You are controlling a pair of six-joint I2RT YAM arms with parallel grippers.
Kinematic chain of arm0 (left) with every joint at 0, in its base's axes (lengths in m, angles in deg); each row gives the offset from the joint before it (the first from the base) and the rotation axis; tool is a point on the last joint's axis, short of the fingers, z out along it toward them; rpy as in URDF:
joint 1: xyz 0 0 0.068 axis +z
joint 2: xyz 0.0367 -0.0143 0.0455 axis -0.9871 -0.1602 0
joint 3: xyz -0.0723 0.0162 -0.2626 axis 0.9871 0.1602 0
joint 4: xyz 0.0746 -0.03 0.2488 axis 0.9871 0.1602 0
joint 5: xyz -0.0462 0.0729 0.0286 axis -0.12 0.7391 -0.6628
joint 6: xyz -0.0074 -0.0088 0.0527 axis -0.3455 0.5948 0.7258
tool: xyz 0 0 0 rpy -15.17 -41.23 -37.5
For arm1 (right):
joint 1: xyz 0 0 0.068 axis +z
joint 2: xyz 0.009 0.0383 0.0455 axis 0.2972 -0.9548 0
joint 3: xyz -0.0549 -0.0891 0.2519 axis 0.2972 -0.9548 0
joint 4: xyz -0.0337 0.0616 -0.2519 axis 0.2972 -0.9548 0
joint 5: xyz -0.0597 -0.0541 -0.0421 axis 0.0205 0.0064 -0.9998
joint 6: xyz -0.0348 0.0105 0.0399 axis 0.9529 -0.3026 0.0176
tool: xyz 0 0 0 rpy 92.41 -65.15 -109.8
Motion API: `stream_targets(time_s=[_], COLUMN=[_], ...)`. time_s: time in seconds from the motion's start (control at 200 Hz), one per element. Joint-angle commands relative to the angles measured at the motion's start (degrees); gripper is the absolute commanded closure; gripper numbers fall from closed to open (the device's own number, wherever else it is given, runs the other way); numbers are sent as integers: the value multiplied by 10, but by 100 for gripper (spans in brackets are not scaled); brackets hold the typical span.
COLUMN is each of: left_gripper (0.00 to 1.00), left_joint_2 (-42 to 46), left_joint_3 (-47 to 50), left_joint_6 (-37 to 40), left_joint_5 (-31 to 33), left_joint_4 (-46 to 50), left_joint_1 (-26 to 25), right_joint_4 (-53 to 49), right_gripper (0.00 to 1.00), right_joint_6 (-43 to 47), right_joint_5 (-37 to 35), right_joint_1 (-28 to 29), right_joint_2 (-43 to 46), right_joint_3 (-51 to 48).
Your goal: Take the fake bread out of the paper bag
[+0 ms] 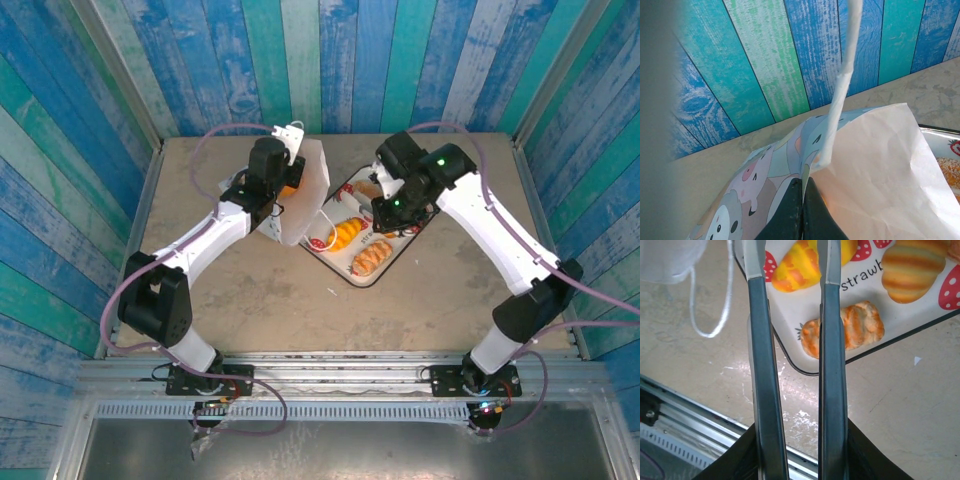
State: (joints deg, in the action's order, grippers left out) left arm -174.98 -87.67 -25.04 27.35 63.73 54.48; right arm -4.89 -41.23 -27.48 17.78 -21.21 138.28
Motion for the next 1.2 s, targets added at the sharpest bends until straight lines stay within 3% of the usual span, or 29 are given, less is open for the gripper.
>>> stream_targets(time_s=[0.0, 0.421, 1.192], left_gripper=[100, 100, 100], left_joint_2=[43, 65, 81], left_joint_3=[9, 28, 41], left_joint_6=[7, 19, 34], left_joint_5=[-6, -24, -82], left_joint_4=[-2, -17, -56], left_joint_1=[-1, -1, 0], right_joint_4=[13, 98, 180], right_gripper=[63, 61, 59], right_joint_6=[-11, -29, -100], right_joint_5=[33, 117, 94], right_joint_1=[-2, 35, 76], right_joint_2=[26, 10, -149], right_joint_3=[17, 11, 66])
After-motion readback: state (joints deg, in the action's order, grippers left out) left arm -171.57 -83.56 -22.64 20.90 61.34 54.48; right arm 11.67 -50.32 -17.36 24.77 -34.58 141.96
